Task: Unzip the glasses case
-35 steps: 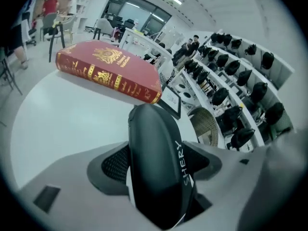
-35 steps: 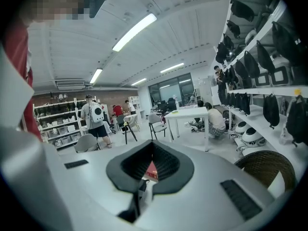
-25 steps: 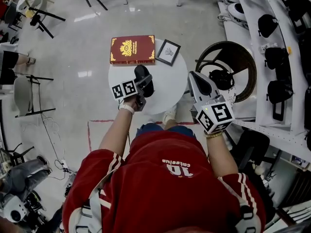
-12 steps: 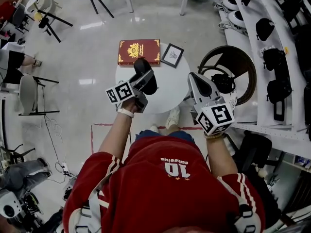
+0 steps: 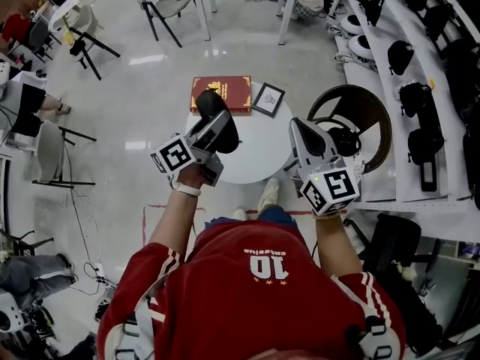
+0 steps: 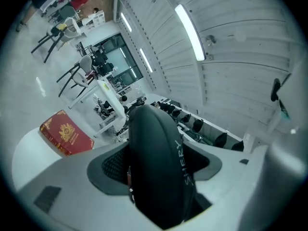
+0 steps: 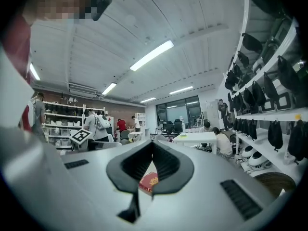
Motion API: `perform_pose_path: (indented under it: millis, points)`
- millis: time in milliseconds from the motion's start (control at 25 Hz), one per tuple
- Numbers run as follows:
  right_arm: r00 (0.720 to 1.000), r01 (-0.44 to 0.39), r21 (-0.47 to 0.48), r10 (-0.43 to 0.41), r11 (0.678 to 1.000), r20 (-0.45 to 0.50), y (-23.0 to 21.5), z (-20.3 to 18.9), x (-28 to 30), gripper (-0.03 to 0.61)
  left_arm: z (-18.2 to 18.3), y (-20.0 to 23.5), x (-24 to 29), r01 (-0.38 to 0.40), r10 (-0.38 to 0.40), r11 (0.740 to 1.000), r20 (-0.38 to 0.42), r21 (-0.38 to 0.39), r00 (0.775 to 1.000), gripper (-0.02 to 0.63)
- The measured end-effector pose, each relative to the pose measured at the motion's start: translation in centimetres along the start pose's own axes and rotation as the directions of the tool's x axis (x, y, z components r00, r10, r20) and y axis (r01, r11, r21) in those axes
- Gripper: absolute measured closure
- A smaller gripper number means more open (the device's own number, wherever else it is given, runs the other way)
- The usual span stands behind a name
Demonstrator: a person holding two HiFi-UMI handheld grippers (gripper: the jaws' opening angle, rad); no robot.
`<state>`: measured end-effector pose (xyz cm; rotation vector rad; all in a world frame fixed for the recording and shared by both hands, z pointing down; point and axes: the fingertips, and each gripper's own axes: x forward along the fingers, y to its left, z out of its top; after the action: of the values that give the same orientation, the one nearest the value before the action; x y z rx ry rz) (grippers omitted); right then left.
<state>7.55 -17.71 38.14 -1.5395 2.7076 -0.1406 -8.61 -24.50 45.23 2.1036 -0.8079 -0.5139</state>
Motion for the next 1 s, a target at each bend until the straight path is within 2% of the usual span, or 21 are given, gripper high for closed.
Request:
perform_pose_path:
  millis: [200,400,600,680,760,1000]
  points:
    - [0.999,-0.052,-0.066,0.053,0.996,0.01,2.0,0.5,-0.1,0.563,1.7,-2.7,-0.9,0.021,-0.022,0.997,0.019,0.071,1.0,0.275]
    - [0.992,-0.127,-0.17,0.126,0.977,-0.014,4.9,0.8,0.6,0.56,3.7,-4.5,-1.9,0.032,-0.038,0.993,0.051,0.114,0.998,0.275]
    - [0.978,-0.209,-0.232,0.199,0.95,-0.067,8.4,0.3,1.2,0.518,4.5,-6.4,-2.0,0.065,-0.073,0.99,0.066,0.123,0.995,0.273]
    - [0.968,-0.25,-0.282,0.235,0.926,-0.086,9.7,-0.5,1.4,0.518,4.6,-7.3,-1.8,0.083,-0.092,0.989,0.068,0.125,0.993,0.273]
    - [0.962,-0.271,-0.315,0.25,0.909,-0.108,10.5,-1.4,1.5,0.518,4.7,-8.0,-1.7,0.089,-0.099,0.988,0.069,0.126,0.993,0.275]
    - [0.961,-0.276,-0.351,0.248,0.895,-0.124,11.3,-1.9,1.8,0.518,5.0,-10.6,-1.4,0.123,-0.133,0.981,0.059,0.151,0.989,0.273]
